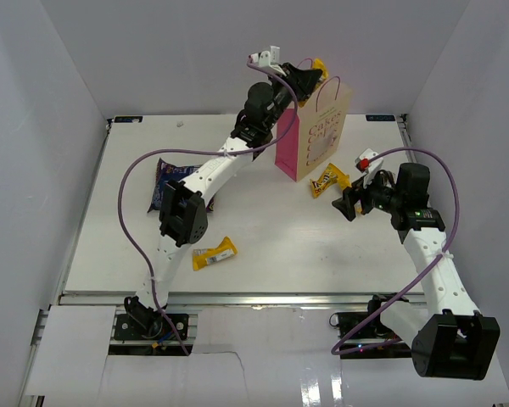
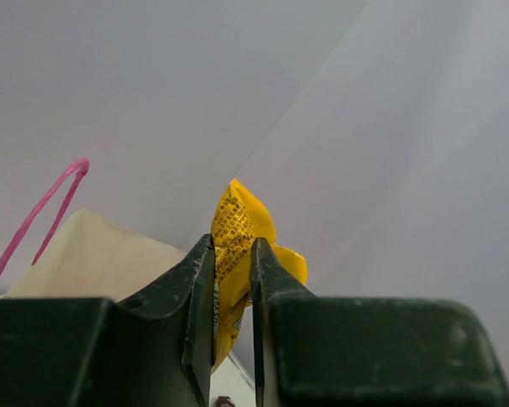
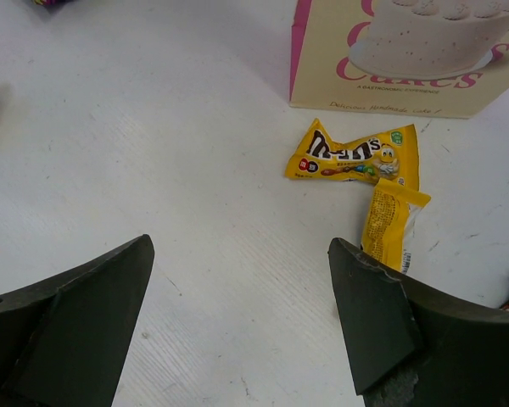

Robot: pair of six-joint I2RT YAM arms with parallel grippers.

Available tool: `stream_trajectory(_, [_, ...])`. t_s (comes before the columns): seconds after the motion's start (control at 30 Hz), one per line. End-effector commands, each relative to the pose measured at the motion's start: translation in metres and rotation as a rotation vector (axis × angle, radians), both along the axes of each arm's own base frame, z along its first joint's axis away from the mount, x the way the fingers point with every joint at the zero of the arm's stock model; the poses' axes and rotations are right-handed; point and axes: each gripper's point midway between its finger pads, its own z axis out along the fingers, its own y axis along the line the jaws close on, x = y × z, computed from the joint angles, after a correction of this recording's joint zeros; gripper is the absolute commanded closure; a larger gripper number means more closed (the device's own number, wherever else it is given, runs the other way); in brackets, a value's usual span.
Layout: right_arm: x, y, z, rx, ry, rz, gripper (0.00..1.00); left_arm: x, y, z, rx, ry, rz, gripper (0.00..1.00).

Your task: Place the snacks into the paper bag

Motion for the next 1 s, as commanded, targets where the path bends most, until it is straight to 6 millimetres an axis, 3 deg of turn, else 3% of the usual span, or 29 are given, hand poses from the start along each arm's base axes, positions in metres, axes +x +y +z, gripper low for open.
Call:
stream_trajectory(0.0, [0.008, -0.003, 0.013, 0.009, -0.052, -0.035, 0.11, -0.001, 0.010, 0.030, -0.032, -0.074, 0.090, 0.90])
stream_trajectory(0.13, [0.014, -0.008, 0.017, 0.019, -0.052, -0.085, 0.11, 0.008, 0.007, 0.006, 0.000, -0.045, 0.104, 0.83])
stream_trajectory(0.27, [0.017, -0.010, 0.018, 0.026, -0.051, -0.109, 0.11, 0.009, 0.003, 0.001, -0.001, -0.037, 0.100, 0.62])
stream_trajectory(0.43, [0.019, -0.009, 0.020, 0.035, -0.053, -0.108, 0.12, 0.008, 0.005, 0.006, -0.008, -0.046, 0.100, 0.34])
stream_trajectory(0.57, [0.021, -0.010, 0.022, 0.042, -0.056, -0.124, 0.12, 0.004, 0.006, 0.016, -0.013, -0.057, 0.095, 0.21])
stream_trajectory(0.67, [0.030, -0.019, 0.020, 0.054, -0.047, -0.210, 0.13, -0.005, 0.015, 0.040, 0.003, -0.106, 0.111, 0.18])
stream_trajectory(0.73, [0.040, -0.030, 0.017, 0.065, -0.026, -0.317, 0.10, -0.017, 0.029, 0.061, 0.051, -0.132, 0.122, 0.17])
stream_trajectory(0.8, [0.052, -0.039, 0.007, 0.054, 0.010, -0.388, 0.08, -0.029, 0.042, 0.064, 0.156, -0.164, 0.132, 0.16])
stream_trajectory(0.83, [0.059, -0.049, -0.001, 0.022, 0.029, -0.444, 0.08, -0.046, 0.058, 0.058, 0.224, -0.147, 0.137, 0.14])
stream_trajectory(0.87, [0.067, -0.054, -0.026, -0.017, 0.104, -0.461, 0.07, -0.057, 0.066, 0.051, 0.282, -0.150, 0.131, 0.12])
stream_trajectory(0.9, [0.072, -0.058, -0.031, -0.053, 0.143, -0.469, 0.06, -0.065, 0.078, 0.039, 0.363, -0.153, 0.147, 0.10])
stream_trajectory(0.93, [0.076, -0.061, -0.042, -0.121, 0.158, -0.430, 0.03, -0.089, 0.100, 0.022, 0.418, -0.119, 0.149, 0.07])
stream_trajectory(0.97, [0.080, -0.062, -0.070, -0.176, 0.238, -0.395, 0.04, -0.094, 0.123, 0.010, 0.465, -0.090, 0.211, 0.06])
